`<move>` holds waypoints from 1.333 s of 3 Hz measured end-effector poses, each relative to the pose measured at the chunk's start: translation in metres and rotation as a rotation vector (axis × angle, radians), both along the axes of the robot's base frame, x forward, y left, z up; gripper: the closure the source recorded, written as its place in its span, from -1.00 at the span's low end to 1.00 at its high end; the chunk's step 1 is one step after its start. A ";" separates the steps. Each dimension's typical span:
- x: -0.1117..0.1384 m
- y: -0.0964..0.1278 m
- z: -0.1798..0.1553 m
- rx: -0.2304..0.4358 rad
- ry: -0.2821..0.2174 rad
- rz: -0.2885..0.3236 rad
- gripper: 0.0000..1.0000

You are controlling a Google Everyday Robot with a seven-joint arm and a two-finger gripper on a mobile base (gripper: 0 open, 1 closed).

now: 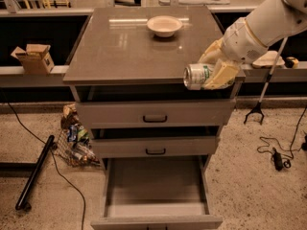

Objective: Pick 7up can from bottom drawer and place on counter

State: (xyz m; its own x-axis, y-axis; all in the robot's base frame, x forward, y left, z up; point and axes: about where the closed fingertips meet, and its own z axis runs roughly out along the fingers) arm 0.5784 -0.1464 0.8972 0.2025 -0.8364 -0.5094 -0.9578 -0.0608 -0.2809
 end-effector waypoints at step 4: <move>0.186 0.016 -0.004 0.211 -0.040 -0.348 1.00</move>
Offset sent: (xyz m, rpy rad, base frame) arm 0.1843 0.0045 0.0195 0.1592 -0.1166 -0.3506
